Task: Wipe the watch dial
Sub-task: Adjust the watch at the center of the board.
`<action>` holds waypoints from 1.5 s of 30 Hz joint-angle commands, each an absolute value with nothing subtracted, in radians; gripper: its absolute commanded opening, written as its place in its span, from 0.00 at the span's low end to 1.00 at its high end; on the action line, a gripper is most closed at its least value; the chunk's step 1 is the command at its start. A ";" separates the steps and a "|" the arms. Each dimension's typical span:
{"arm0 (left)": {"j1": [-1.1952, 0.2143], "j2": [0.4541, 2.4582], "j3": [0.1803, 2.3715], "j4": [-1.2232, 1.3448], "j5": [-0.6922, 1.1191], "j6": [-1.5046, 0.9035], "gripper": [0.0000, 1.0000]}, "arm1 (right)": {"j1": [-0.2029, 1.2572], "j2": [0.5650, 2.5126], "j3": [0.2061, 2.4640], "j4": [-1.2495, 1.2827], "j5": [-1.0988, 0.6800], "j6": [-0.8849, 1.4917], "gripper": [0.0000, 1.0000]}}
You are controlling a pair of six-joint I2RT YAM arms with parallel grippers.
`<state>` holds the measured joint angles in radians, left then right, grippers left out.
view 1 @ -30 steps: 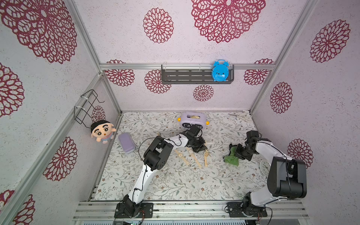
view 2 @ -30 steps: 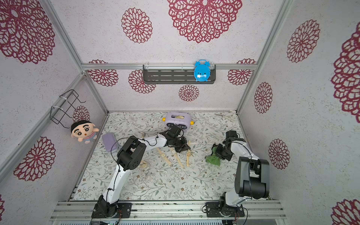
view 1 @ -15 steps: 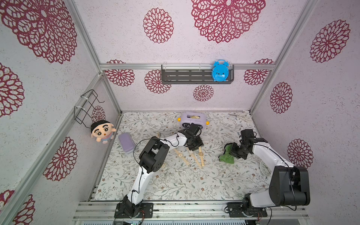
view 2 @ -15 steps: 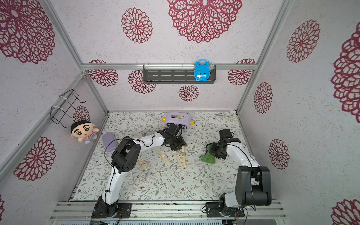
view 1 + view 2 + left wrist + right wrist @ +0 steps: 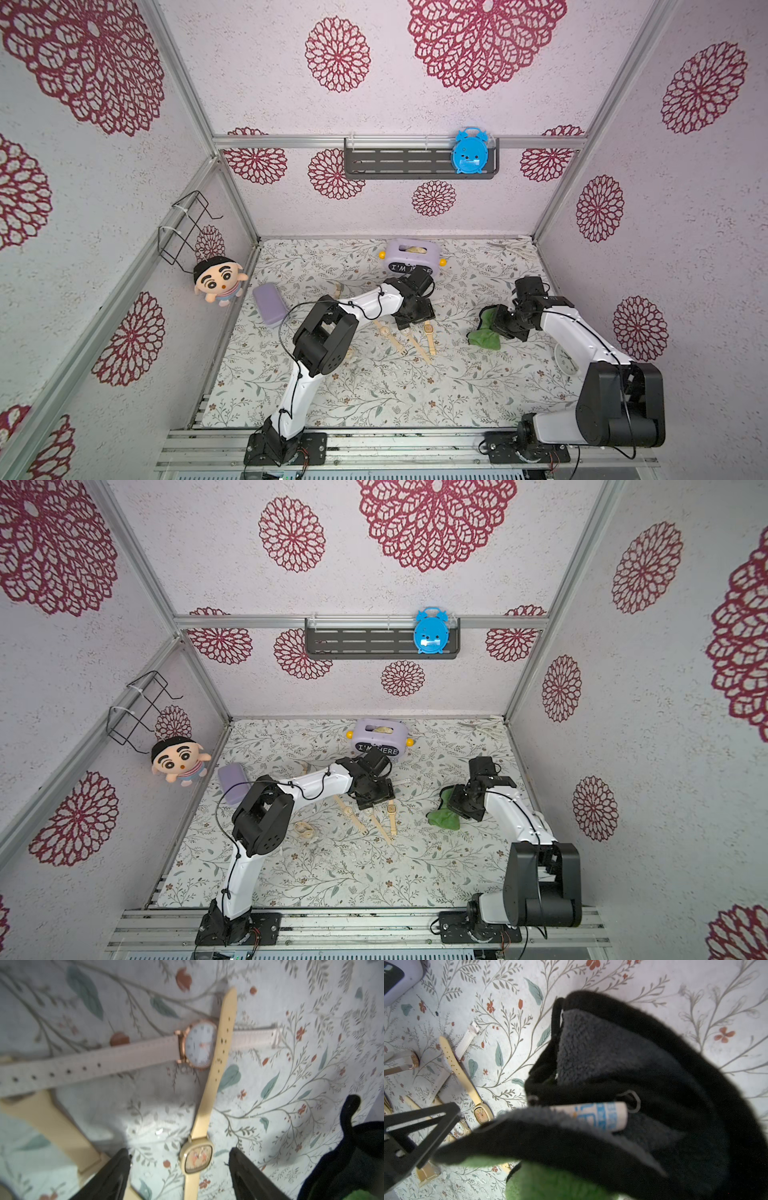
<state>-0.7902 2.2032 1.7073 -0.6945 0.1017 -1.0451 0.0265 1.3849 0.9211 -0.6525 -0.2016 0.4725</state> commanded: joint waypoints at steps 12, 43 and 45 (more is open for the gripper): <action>-0.873 2.277 1.853 -0.888 0.097 -0.987 0.67 | 0.031 1.316 0.880 -0.670 -0.178 0.477 0.00; -0.923 2.483 2.097 -0.807 0.289 -1.000 0.62 | -0.084 1.190 0.857 -0.731 -0.154 0.451 0.00; -0.924 2.461 2.095 -0.812 0.301 -0.988 0.62 | -0.086 1.187 0.849 -0.726 -0.156 0.457 0.00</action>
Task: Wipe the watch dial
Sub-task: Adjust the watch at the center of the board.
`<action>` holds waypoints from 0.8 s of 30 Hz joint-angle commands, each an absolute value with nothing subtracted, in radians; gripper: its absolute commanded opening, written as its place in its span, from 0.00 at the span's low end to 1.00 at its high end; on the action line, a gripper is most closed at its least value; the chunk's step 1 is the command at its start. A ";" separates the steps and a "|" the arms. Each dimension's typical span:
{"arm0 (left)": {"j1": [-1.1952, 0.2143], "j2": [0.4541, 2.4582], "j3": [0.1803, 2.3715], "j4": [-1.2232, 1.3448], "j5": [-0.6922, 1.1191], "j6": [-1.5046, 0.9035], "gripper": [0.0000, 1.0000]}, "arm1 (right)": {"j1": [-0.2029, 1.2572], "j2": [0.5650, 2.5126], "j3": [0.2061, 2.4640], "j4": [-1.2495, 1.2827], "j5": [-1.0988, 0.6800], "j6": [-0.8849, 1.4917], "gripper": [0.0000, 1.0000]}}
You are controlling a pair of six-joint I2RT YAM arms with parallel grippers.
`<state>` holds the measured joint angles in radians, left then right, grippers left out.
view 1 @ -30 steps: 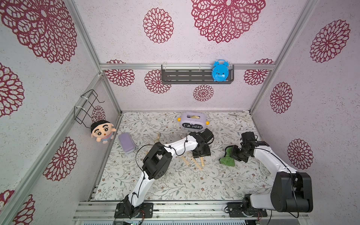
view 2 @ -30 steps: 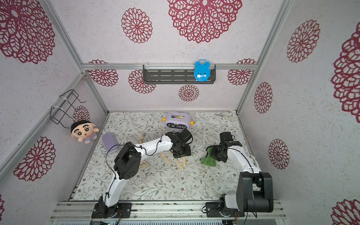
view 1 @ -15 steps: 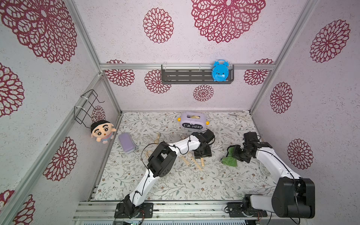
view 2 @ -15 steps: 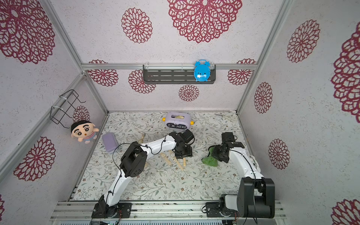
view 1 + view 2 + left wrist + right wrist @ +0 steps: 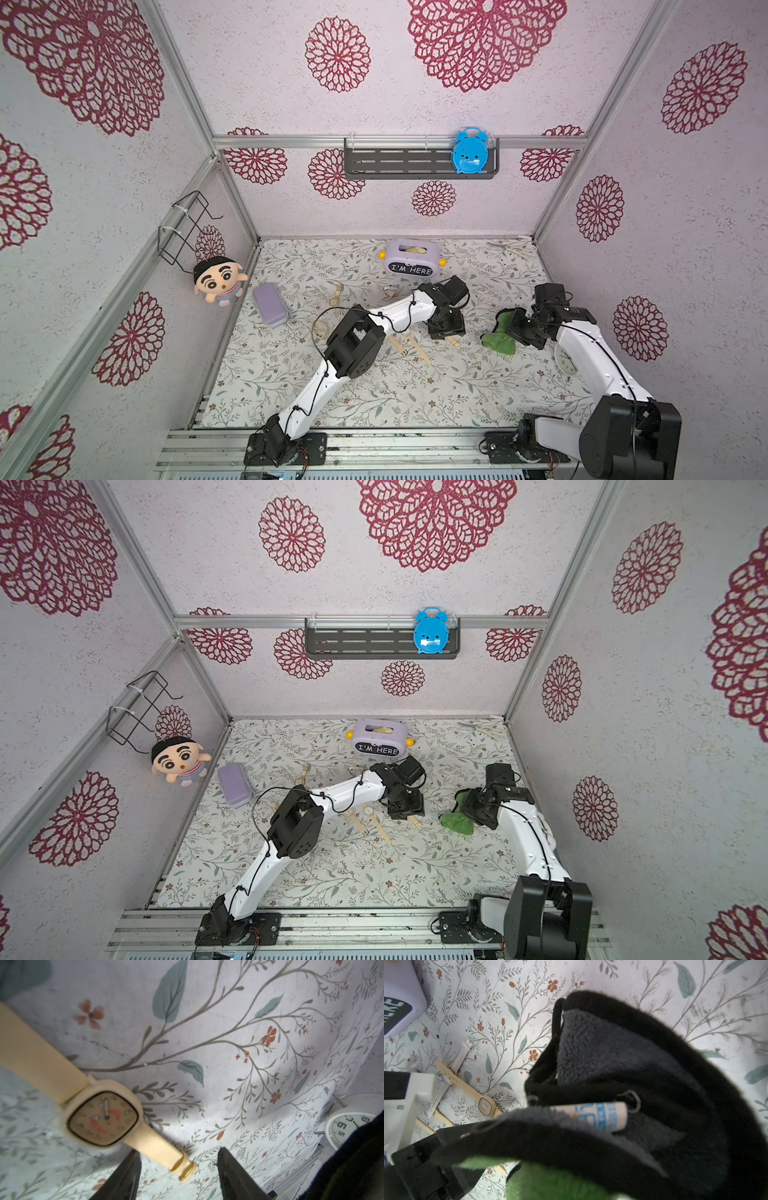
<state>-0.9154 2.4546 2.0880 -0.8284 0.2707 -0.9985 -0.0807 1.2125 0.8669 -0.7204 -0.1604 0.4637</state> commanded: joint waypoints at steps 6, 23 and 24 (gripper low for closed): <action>-0.917 2.338 2.040 -0.890 0.311 -0.913 0.58 | -0.086 1.188 0.821 -0.690 -0.174 0.482 0.00; -0.743 2.391 2.135 -0.938 0.295 -0.854 0.00 | -0.077 1.227 0.820 -0.655 -0.207 0.500 0.00; -0.738 2.410 2.158 -0.947 0.298 -0.850 0.00 | -0.077 1.230 0.822 -0.654 -0.207 0.499 0.00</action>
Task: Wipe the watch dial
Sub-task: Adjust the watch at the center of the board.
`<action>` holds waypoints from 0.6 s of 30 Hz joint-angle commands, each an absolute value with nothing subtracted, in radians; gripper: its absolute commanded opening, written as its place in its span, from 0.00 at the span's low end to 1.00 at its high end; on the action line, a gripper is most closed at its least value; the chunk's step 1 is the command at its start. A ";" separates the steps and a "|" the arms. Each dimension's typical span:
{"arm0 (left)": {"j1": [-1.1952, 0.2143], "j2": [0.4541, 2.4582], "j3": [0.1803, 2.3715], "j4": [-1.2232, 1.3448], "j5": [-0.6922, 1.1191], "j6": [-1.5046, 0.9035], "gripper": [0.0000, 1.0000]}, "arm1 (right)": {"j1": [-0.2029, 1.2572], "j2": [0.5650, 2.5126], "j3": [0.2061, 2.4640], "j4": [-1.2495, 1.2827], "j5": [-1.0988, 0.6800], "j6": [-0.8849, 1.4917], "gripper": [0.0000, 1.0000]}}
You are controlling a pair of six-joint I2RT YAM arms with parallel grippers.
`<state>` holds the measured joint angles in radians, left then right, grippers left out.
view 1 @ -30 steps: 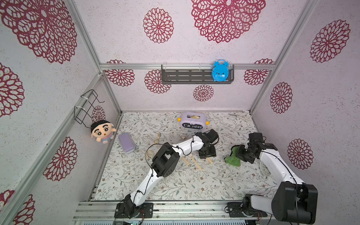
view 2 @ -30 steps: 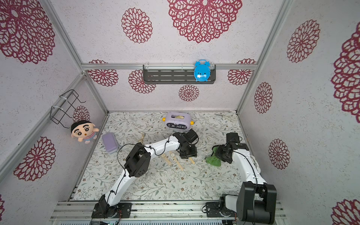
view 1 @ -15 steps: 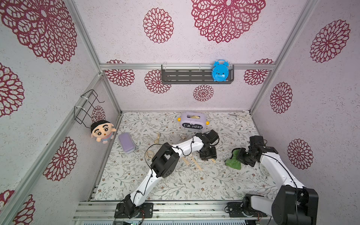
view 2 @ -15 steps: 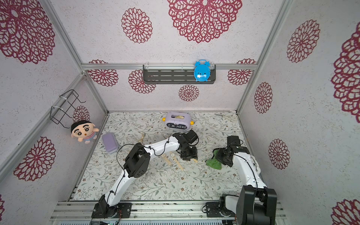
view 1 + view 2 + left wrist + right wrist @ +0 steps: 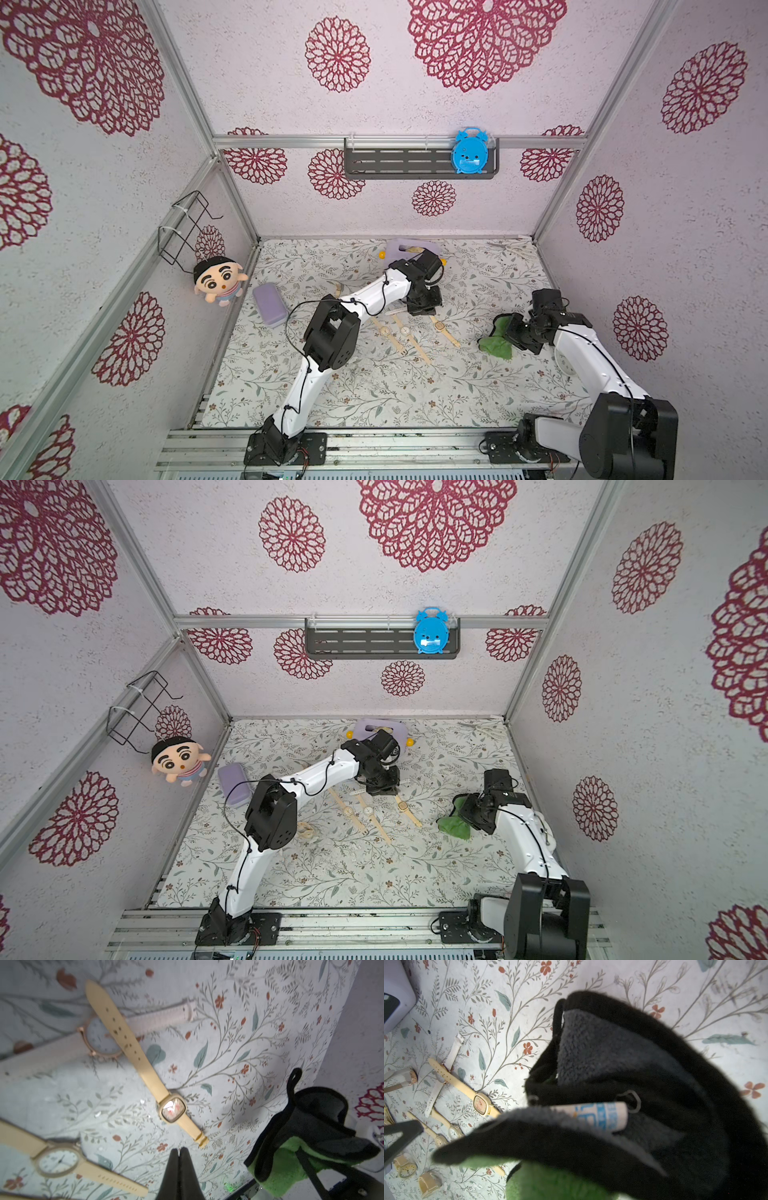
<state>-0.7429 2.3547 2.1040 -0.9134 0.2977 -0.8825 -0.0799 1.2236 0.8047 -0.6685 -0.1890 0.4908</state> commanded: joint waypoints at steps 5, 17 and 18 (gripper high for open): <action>-0.728 2.477 2.211 -0.967 0.311 -0.830 0.00 | -0.077 1.253 0.836 -0.653 -0.208 0.491 0.00; -0.729 2.496 2.117 -0.915 0.319 -0.841 0.00 | -0.046 1.292 0.854 -0.631 -0.219 0.485 0.00; -0.729 2.499 2.120 -0.911 0.321 -0.842 0.00 | -0.039 1.291 0.854 -0.627 -0.220 0.485 0.00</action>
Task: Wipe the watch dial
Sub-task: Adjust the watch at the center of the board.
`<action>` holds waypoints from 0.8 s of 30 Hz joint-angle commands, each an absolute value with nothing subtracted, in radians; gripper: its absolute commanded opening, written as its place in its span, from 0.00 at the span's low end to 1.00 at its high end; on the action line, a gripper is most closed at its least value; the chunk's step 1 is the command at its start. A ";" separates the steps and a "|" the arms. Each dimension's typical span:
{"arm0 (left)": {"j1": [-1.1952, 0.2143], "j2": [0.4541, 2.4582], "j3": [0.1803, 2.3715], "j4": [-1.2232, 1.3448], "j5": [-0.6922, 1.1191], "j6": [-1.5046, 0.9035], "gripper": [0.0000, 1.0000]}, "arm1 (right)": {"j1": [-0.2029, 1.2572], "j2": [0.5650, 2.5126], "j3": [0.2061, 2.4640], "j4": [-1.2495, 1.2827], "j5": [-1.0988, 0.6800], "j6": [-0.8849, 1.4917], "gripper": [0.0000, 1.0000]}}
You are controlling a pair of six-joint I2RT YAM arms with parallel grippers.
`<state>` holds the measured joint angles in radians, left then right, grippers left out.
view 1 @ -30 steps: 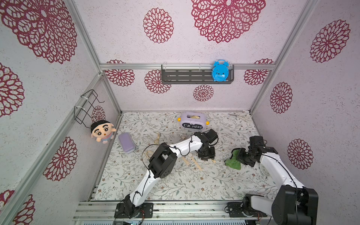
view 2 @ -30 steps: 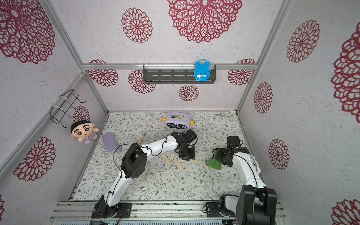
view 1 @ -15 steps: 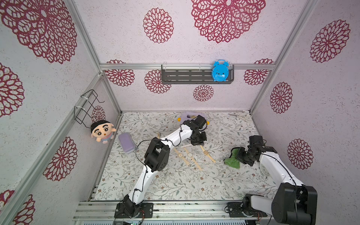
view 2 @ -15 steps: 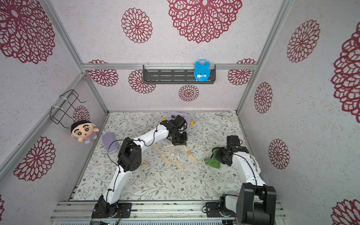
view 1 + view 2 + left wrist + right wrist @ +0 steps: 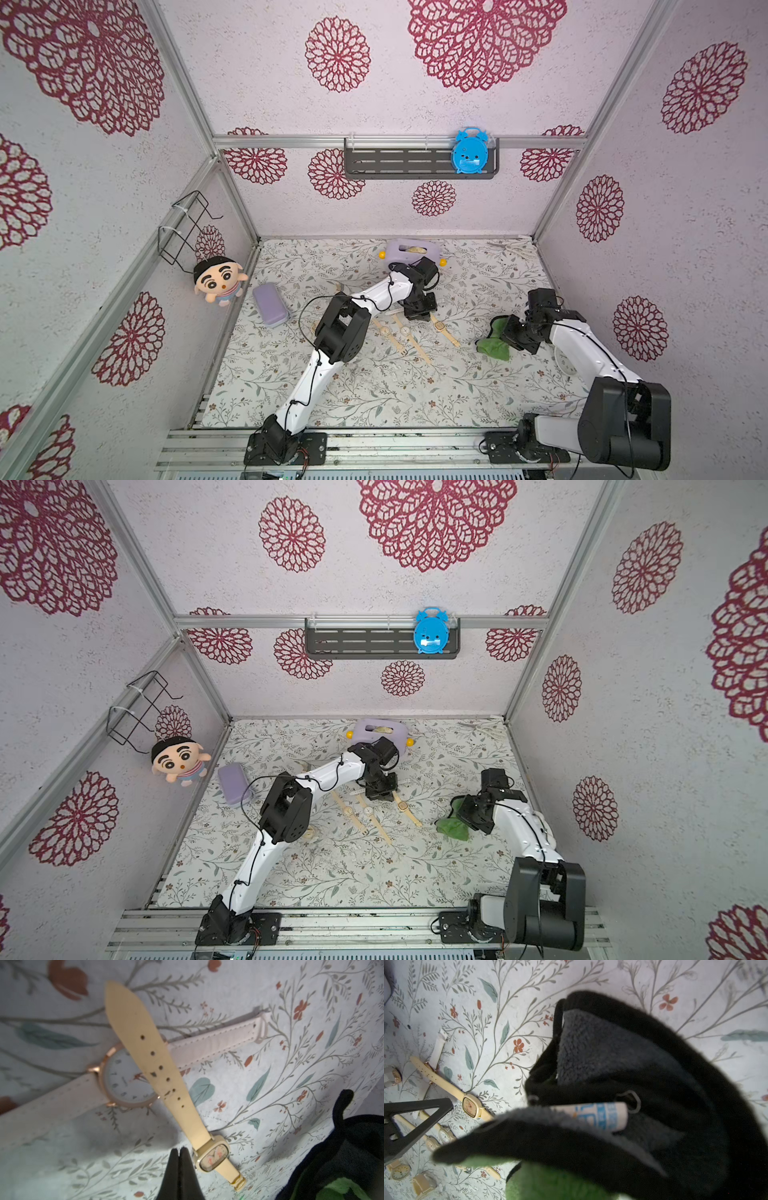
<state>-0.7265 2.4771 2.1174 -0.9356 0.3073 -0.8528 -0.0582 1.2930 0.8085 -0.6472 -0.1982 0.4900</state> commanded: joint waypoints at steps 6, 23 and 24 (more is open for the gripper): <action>-0.730 2.486 2.148 -0.925 0.312 -0.840 0.00 | -0.003 1.279 0.859 -0.618 -0.221 0.485 0.00; -0.729 2.489 2.286 -0.974 0.295 -0.853 0.00 | 0.001 1.325 0.885 -0.603 -0.227 0.481 0.00; -0.729 2.500 2.301 -0.980 0.296 -0.853 0.00 | 0.000 1.328 0.888 -0.604 -0.226 0.479 0.00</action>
<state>-0.7307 2.4641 2.2551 -0.9592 0.2981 -0.8570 -0.0036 1.3304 0.8417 -0.6178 -0.2142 0.4896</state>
